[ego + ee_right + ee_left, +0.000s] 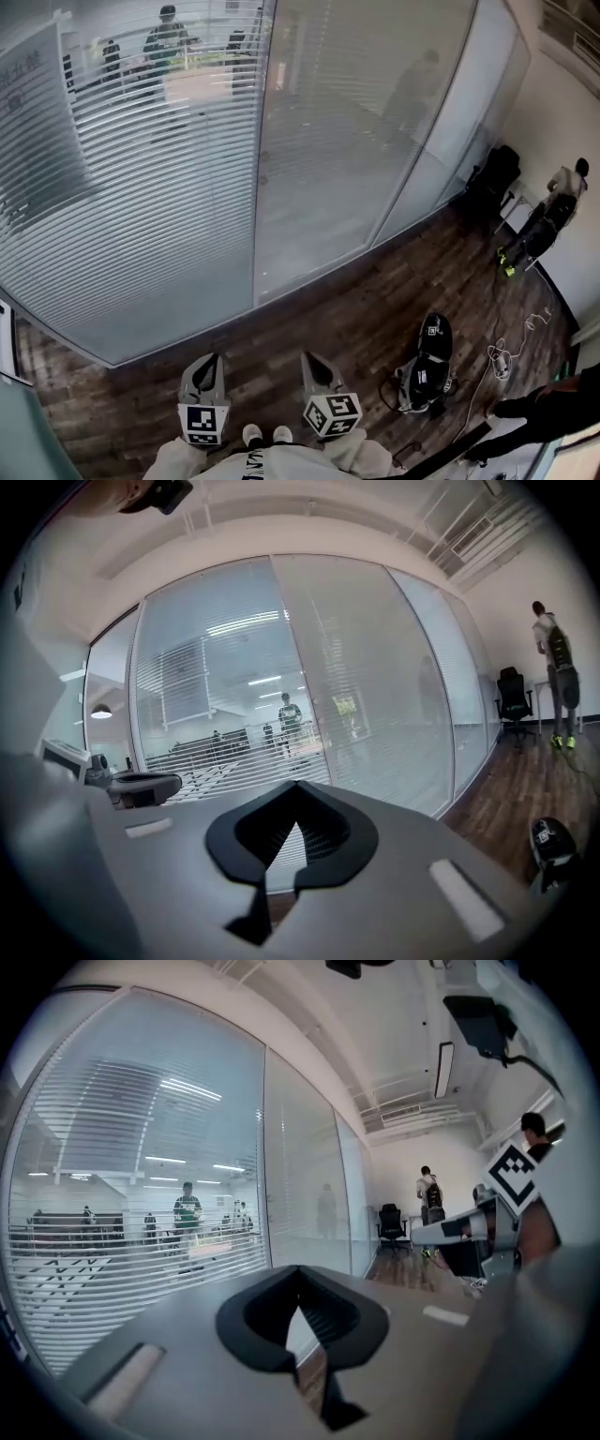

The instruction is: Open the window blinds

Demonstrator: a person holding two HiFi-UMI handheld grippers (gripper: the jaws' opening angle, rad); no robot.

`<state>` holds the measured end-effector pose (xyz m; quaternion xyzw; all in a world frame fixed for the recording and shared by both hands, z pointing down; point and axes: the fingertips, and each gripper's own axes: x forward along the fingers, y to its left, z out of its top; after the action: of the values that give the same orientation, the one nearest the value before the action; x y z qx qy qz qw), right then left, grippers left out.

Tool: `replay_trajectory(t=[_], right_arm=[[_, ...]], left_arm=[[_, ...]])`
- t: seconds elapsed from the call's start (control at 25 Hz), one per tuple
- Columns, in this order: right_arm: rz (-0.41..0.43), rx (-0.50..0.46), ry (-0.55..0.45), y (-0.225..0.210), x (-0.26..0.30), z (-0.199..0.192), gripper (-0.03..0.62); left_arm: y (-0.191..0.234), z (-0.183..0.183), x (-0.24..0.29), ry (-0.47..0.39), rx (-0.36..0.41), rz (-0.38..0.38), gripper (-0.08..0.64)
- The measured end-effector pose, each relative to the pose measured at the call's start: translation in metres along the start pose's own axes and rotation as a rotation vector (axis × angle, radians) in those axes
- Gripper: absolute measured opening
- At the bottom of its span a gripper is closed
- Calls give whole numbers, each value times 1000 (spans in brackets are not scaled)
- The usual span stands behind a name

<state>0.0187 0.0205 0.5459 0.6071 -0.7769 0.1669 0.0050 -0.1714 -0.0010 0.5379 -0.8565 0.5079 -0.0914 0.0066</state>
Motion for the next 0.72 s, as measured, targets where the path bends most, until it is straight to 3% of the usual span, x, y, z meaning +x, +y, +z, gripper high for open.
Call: replay_trajectory(t=[0.72], right_arm=[[50,-3,-18,-11,0,5,0]], left_arm=[[-25,20,17,-18,49,-2,0]])
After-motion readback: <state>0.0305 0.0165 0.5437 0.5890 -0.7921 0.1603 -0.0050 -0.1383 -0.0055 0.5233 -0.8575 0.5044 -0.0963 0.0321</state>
